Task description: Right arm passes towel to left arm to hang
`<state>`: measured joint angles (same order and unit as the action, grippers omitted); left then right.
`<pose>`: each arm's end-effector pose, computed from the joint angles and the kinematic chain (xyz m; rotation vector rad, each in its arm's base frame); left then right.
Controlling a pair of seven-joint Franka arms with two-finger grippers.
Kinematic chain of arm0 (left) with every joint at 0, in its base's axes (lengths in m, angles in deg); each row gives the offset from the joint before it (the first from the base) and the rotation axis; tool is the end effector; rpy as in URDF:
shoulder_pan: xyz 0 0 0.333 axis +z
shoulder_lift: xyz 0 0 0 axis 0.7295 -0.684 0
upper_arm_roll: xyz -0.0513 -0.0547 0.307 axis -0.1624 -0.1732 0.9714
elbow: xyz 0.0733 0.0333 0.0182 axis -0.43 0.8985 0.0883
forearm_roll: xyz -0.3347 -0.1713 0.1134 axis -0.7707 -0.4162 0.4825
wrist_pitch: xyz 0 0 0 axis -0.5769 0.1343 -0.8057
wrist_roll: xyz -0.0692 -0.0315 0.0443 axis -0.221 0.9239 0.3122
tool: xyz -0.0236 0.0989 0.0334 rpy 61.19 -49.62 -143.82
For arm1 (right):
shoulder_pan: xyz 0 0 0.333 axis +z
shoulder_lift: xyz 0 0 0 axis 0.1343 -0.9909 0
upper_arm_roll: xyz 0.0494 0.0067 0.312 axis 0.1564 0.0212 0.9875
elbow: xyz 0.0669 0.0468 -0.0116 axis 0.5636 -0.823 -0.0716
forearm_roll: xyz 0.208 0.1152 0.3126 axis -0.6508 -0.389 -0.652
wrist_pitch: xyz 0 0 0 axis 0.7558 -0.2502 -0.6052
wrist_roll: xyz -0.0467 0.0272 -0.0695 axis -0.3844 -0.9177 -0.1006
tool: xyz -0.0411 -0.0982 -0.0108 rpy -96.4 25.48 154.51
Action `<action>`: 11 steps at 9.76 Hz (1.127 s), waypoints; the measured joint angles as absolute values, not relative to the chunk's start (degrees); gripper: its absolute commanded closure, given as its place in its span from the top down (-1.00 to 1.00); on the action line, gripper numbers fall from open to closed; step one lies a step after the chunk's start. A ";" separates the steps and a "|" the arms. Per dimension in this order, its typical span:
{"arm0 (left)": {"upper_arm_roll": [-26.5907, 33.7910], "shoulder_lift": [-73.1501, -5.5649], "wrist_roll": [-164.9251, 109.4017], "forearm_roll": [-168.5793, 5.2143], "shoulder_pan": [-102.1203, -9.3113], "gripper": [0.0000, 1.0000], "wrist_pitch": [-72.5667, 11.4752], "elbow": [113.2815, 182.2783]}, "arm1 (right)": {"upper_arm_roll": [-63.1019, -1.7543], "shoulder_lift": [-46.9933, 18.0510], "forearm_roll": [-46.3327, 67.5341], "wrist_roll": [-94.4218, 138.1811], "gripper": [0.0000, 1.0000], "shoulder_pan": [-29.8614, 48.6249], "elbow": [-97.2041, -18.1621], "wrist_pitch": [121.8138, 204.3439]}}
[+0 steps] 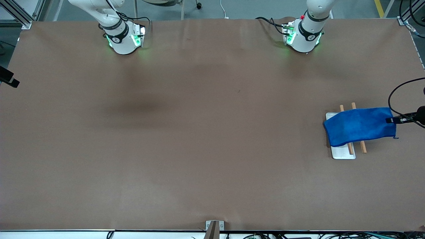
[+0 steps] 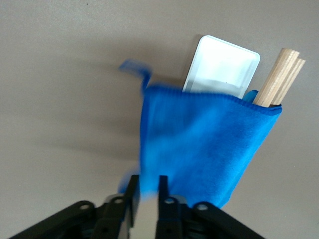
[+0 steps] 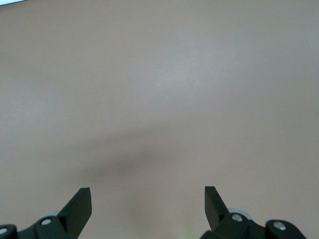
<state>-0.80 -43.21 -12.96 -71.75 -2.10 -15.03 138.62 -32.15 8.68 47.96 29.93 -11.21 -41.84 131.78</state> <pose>0.5899 0.2756 0.3400 2.8520 0.3637 -0.3276 0.5395 -0.0829 0.6692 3.1165 -0.3200 0.0198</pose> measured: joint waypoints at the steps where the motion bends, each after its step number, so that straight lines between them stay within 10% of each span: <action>1: -0.80 -43.47 -12.96 -71.75 -1.59 1.00 -15.03 138.59 | -32.17 8.68 47.96 29.97 1.00 -11.22 -41.84 131.80; 11: -16.67 -25.85 -31.50 -71.83 -1.56 1.00 -3.97 133.02 | -32.41 8.66 46.80 30.00 1.00 -11.23 -41.86 132.09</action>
<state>-16.67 -25.85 -31.50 -71.83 -1.56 -3.97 133.02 -32.41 8.66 46.80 30.00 -11.23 -41.86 132.09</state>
